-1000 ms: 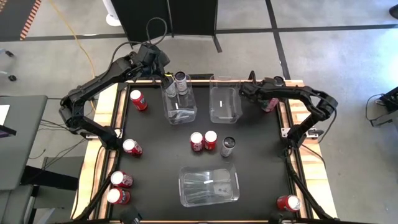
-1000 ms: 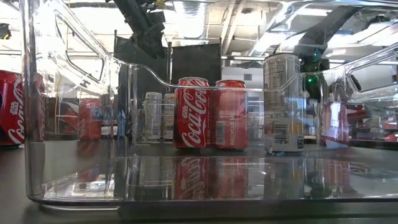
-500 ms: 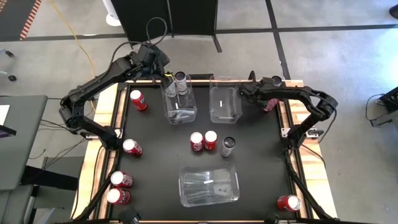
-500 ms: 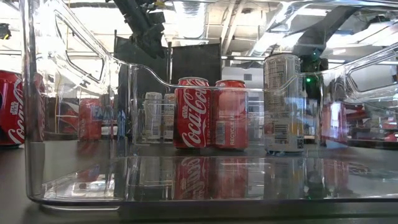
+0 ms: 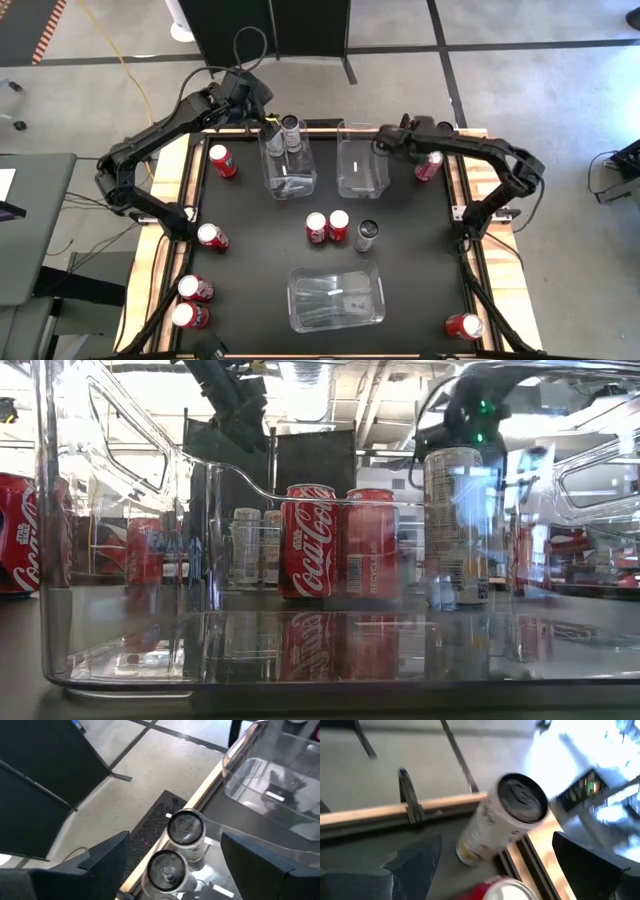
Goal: Sort soda cans
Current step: Put the top white soda can into the top left transparent bin
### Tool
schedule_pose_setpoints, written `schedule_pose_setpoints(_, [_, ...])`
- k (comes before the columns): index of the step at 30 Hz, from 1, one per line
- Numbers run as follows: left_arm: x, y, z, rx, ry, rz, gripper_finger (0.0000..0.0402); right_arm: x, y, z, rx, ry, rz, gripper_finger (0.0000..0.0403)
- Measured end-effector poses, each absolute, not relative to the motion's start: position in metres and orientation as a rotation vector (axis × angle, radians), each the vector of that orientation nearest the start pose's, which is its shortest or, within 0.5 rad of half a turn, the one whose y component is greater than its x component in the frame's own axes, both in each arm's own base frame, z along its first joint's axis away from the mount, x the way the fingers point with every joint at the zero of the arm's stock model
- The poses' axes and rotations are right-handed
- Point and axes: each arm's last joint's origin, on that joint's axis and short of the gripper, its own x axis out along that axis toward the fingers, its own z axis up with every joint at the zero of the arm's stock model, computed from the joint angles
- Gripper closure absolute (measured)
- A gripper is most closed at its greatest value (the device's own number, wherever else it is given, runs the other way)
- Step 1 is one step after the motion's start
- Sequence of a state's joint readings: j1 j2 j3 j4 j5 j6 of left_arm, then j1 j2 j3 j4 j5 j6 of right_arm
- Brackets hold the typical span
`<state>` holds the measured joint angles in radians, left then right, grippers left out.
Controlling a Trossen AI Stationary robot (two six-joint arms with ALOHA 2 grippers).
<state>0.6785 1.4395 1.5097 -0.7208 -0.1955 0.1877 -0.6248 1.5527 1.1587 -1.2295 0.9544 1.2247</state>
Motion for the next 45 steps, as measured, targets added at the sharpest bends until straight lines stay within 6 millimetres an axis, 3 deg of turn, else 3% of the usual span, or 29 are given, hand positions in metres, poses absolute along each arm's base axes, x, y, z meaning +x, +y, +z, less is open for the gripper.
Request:
schedule_pose_setpoints(7, [0.232,0.194,0.384,0.005,0.727,0.771,0.0093,0.180,-0.187,0.280,0.537,0.828,-2.003,0.0006])
schedule_pose_setpoints(14, [0.232,0.194,0.384,0.008,0.727,0.769,0.0093,0.161,-0.212,0.274,0.693,0.868,-2.021,0.0006])
schedule_pose_setpoints(20, [0.232,0.194,0.384,0.006,0.728,0.770,0.0093,0.170,-0.231,0.272,0.723,0.835,-1.849,0.0006])
schedule_pose_setpoints(24, [0.232,0.194,0.383,0.001,0.731,0.770,0.0093,0.167,-0.237,0.272,0.730,0.823,-1.832,0.0015])
schedule_pose_setpoints(30, [0.231,0.193,0.382,-0.006,0.748,0.768,0.0093,0.154,-0.234,0.269,0.773,0.905,-1.894,0.0033])
schedule_pose_setpoints(45, [0.231,0.193,0.382,-0.002,0.750,0.767,0.0093,0.155,-0.234,0.269,0.869,0.753,-1.985,0.0034])
